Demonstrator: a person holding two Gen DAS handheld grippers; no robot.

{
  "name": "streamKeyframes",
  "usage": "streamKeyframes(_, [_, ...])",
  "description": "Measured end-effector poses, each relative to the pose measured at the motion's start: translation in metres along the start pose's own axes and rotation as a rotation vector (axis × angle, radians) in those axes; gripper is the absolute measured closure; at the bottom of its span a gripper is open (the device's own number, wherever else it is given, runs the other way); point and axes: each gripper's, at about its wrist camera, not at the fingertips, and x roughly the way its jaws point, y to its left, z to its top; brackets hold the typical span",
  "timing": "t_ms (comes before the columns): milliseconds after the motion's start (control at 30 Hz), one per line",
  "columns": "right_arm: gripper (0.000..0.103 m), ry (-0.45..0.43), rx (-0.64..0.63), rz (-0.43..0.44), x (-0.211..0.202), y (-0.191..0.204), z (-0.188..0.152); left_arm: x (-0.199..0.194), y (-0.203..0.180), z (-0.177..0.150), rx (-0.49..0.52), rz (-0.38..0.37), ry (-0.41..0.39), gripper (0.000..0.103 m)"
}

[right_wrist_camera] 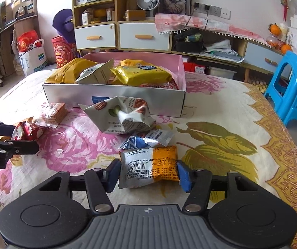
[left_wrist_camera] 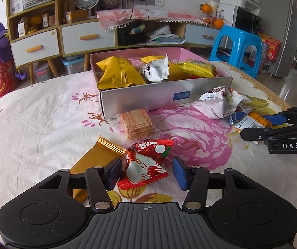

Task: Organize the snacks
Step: 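Grasp the red candy with the left tool while the right tool grasps the white-and-orange pack, then lift both held snacks toward the pink box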

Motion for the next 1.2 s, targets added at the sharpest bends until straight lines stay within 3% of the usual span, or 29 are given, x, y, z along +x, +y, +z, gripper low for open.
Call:
streamKeyframes(500, [0.066,-0.01,-0.004,0.006,-0.006,0.003,0.002,0.0,-0.002,0.003,-0.003,-0.012,0.007,0.071])
streamKeyframes(733, [0.071,-0.023,-0.019,0.01,-0.008,0.006,0.004,-0.005,0.001,0.006,-0.022,-0.015,0.012,0.071])
streamKeyframes(1033, [0.082,-0.048,-0.041,0.027,-0.015,0.009,0.007,-0.011,0.004,0.011,-0.04,-0.022,0.019,0.071])
streamKeyframes(1067, [0.09,-0.049,-0.041,0.028,-0.015,0.009,0.007,-0.012,0.004,0.011,-0.041,-0.023,0.017,0.071])
streamKeyframes(1200, [0.096,-0.063,-0.032,0.038,-0.02,0.008,0.01,-0.016,0.005,0.012,-0.041,-0.024,0.011,0.071])
